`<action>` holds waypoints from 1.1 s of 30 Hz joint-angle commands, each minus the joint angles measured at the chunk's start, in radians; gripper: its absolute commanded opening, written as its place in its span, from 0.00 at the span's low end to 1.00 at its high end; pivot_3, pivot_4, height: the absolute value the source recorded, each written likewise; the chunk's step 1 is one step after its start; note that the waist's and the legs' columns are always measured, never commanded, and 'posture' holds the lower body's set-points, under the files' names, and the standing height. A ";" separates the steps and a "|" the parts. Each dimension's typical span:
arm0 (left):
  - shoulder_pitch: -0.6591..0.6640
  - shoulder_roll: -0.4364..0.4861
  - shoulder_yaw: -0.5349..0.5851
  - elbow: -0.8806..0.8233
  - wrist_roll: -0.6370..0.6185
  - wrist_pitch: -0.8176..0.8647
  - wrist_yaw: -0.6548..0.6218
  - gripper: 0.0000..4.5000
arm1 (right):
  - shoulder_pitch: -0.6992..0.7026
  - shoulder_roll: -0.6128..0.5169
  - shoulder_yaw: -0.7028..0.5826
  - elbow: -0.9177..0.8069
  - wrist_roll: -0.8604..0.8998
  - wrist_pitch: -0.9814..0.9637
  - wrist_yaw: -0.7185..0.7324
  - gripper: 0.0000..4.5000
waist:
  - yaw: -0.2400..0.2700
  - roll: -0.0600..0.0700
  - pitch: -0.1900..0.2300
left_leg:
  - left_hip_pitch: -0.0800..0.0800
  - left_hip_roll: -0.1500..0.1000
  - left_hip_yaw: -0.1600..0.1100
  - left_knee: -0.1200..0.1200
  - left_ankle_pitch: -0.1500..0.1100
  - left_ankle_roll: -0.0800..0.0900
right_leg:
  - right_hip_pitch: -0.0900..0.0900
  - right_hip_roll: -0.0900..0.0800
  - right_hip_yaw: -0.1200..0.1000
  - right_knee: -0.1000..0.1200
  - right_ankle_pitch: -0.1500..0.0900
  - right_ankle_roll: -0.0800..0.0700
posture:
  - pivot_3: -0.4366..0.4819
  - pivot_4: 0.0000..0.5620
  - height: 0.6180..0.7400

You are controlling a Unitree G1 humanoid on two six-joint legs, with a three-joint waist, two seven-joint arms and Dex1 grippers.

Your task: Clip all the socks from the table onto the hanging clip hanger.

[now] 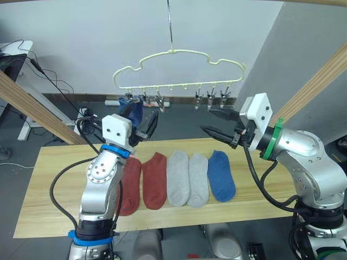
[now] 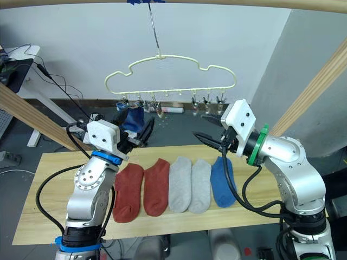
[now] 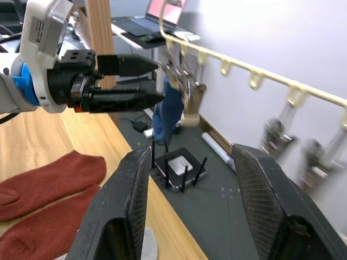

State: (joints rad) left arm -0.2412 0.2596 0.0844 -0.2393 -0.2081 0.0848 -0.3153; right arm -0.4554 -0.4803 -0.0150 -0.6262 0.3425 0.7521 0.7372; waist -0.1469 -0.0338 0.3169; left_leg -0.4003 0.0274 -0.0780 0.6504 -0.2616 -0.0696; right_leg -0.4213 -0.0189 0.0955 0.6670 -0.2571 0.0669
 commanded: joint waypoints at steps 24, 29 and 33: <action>-0.128 -0.073 0.027 0.160 0.069 -0.119 0.131 0.74 | 0.020 -0.060 0.005 -0.046 0.063 -0.022 -0.085 0.55 | -0.023 0.000 0.000 | 0.000 0.000 0.000 0.001 0.000 0.000 | 0.001 0.000 0.000 0.000 0.000 0.000 | 0.16 0.54 1.00; -0.143 -0.075 0.033 0.179 0.071 -0.124 0.150 0.74 | 0.028 -0.062 0.011 -0.042 0.062 -0.029 -0.088 0.55 | -0.023 0.000 0.000 | 0.000 0.000 0.000 0.001 0.000 0.000 | 0.001 0.000 0.000 0.000 0.000 0.000 | 0.16 0.54 1.00; -0.146 -0.073 0.031 0.184 0.066 -0.127 0.147 0.74 | 0.030 -0.062 0.013 -0.038 0.062 -0.034 -0.089 0.55 | -0.023 0.000 0.000 | 0.000 0.000 0.000 0.001 0.000 0.000 | 0.001 0.000 0.000 -0.001 0.000 0.000 | 0.16 0.55 1.00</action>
State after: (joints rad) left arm -0.3778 0.1891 0.1054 -0.0374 -0.1405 -0.0148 -0.1680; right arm -0.4256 -0.5352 0.0033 -0.6339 0.3868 0.7418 0.6518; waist -0.1699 -0.0338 0.3169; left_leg -0.4004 0.0274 -0.0780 0.6509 -0.2616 -0.0695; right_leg -0.4207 -0.0186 0.0955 0.6664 -0.2570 0.0674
